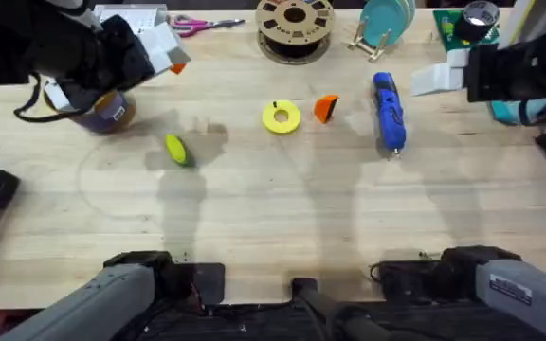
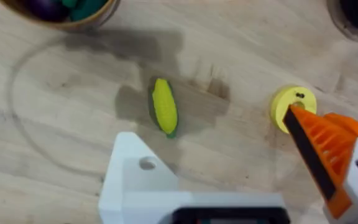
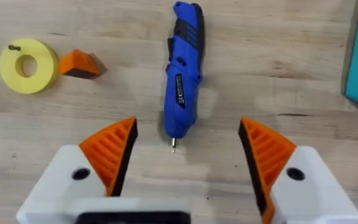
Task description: Pick up the gripper from the table and insert it into the empty holder that is missing its gripper. Then pick up a screw, insert it into the mounting hole, and use the screwdriver to tighten it. Finally, clean up the table by picking up the vegetable and placing it into the bucket.
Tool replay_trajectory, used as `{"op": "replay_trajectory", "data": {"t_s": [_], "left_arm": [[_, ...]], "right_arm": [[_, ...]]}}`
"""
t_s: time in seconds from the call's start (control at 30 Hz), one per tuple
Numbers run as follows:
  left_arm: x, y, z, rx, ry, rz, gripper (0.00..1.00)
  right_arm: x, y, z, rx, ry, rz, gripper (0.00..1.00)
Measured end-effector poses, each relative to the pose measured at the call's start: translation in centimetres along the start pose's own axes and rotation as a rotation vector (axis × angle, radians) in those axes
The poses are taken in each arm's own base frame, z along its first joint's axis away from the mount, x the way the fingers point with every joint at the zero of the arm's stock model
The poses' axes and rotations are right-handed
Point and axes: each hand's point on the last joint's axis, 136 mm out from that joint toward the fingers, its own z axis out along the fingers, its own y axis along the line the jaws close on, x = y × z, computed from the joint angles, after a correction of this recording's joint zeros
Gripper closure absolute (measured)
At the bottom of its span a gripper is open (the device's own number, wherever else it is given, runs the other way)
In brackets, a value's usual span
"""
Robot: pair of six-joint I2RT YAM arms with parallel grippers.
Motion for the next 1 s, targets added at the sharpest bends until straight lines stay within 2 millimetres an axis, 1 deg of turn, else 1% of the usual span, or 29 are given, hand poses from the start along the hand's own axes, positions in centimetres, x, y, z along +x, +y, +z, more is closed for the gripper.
{"op": "replay_trajectory", "data": {"t_s": [0.07,0.13,0.23,0.33,0.5,0.67,0.87,1.0], "left_arm": [[-0.6,-0.3,0.0,0.012,-0.023,0.026,0.016],[-1.2,-0.7,0.0,0.027,-0.049,0.091,0.015],[-2.1,-1.6,-0.2,0.062,-0.091,0.255,0.015],[-2.2,-2.0,-0.2,0.073,-0.101,0.411,0.015],[-2.6,-2.2,-0.3,0.071,-0.127,0.576,0.016],[-2.8,-2.3,-0.3,0.065,-0.139,0.681,0.016],[-3.0,-2.4,-0.4,0.063,-0.153,0.728,0.015],[-4.0,-2.8,-1.4,0.068,-0.225,0.738,0.015]], "right_arm": [[0.0,0.0,0.0,0.000,0.000,0.000,0.003],[0.0,0.0,0.0,0.000,0.000,0.000,0.003],[0.0,0.0,0.0,0.000,0.000,0.000,0.004],[0.0,0.0,0.0,0.000,0.000,0.000,0.003],[0.0,0.0,0.0,0.000,0.000,0.000,0.004],[0.0,0.0,0.0,0.000,0.000,0.000,0.004],[0.0,0.0,0.0,0.000,0.000,0.000,0.004],[0.0,0.0,0.0,0.000,0.000,0.000,0.004]]}}
